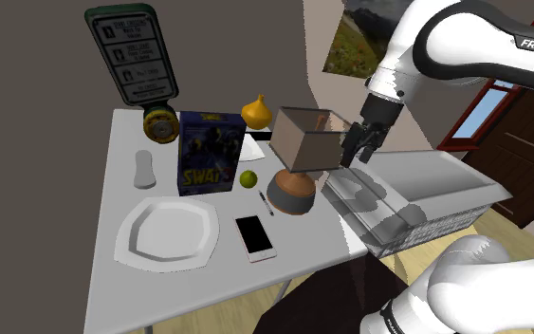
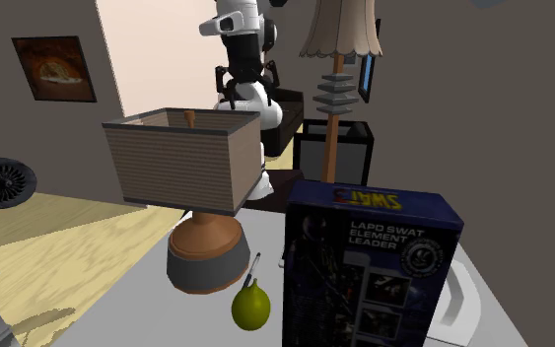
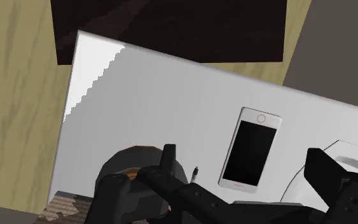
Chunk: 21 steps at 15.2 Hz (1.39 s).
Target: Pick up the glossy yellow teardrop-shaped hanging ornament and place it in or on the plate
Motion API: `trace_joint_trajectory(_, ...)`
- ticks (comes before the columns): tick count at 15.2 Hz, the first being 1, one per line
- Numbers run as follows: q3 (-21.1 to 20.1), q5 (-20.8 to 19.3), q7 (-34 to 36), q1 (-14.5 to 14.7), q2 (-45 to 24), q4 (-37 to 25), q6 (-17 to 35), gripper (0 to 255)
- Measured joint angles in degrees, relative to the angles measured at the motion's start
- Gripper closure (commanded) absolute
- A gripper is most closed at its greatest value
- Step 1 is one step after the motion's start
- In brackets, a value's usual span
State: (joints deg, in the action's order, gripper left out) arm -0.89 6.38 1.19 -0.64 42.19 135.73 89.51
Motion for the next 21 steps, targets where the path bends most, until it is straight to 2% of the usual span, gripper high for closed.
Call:
trace_joint_trajectory(2,-0.38,0.16,0.53,0.00,-0.95,-0.20,0.65,0)
trace_joint_trajectory(10,-3.43,0.07,6.35,-1.13,-17.36,-4.65,10.65,0)
trace_joint_trajectory(16,-5.96,-0.92,12.29,-1.43,-29.08,-13.17,16.48,0)
trace_joint_trajectory(19,-6.41,-2.03,15.13,-1.86,-38.01,-16.90,17.65,0)
trace_joint_trajectory(21,-6.57,-2.86,16.87,-1.92,-40.97,-19.92,17.72,0)
